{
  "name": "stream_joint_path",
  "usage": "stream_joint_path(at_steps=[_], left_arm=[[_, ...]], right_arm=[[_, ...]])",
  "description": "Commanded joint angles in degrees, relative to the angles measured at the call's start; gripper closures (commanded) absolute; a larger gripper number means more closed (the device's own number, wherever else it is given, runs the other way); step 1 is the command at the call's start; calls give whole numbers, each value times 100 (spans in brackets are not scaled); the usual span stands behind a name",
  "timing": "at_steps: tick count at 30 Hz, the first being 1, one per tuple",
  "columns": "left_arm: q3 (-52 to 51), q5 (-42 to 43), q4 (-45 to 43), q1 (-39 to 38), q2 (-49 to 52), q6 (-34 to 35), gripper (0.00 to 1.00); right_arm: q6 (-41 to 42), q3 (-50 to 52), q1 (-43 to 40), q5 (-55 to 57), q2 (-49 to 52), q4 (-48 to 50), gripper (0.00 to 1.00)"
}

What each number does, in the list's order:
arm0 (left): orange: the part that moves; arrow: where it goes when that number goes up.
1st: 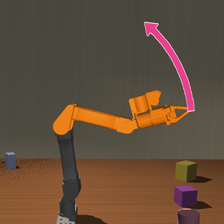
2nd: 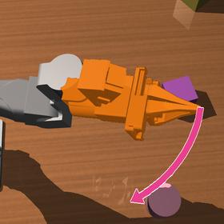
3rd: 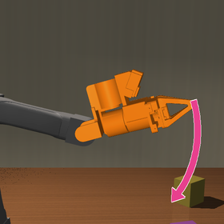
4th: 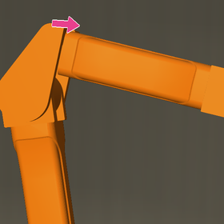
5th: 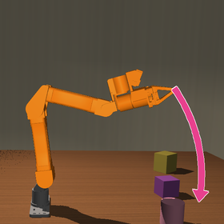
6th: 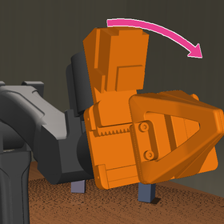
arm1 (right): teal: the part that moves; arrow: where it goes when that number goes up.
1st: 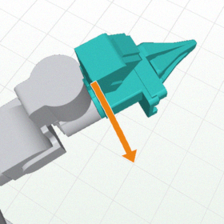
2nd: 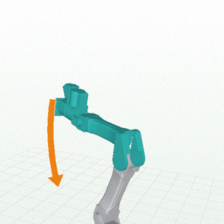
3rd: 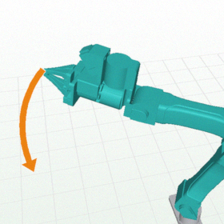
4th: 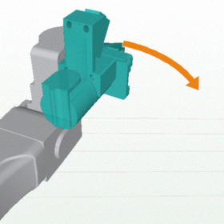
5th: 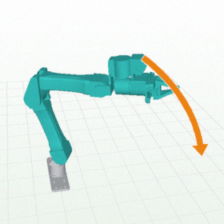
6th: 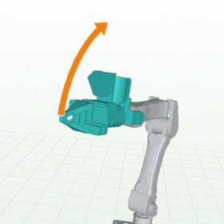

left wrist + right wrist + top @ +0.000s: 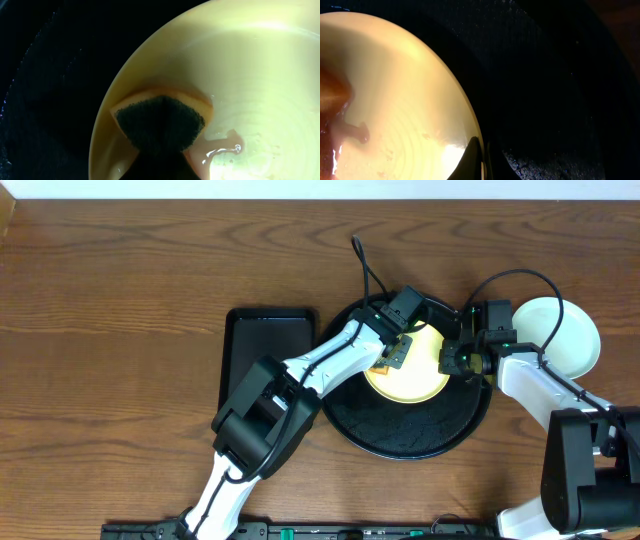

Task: Clean dirty plates on tray and stack at the side
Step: 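Scrub the yellow plate with the sponge in left gripper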

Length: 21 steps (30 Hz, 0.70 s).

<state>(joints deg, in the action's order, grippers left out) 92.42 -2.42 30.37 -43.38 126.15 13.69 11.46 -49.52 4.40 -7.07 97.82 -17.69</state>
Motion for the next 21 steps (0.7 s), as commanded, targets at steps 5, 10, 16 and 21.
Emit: stream_joint_path(at_steps=[5,10,16,21], left_arm=[[-48,380,35,-11,352,50,92],[-61,525,111,-11,363,50,92],[-282,540,-74,-11,444,52,92],[-302,839,-81,-11,664,52,92]], right_arm=[[2,24,20,37,55,15,99],[2,24,20,37,55,15,99],[2,24,20,37,55,15,99],[2,24,20,37,55,15,98]])
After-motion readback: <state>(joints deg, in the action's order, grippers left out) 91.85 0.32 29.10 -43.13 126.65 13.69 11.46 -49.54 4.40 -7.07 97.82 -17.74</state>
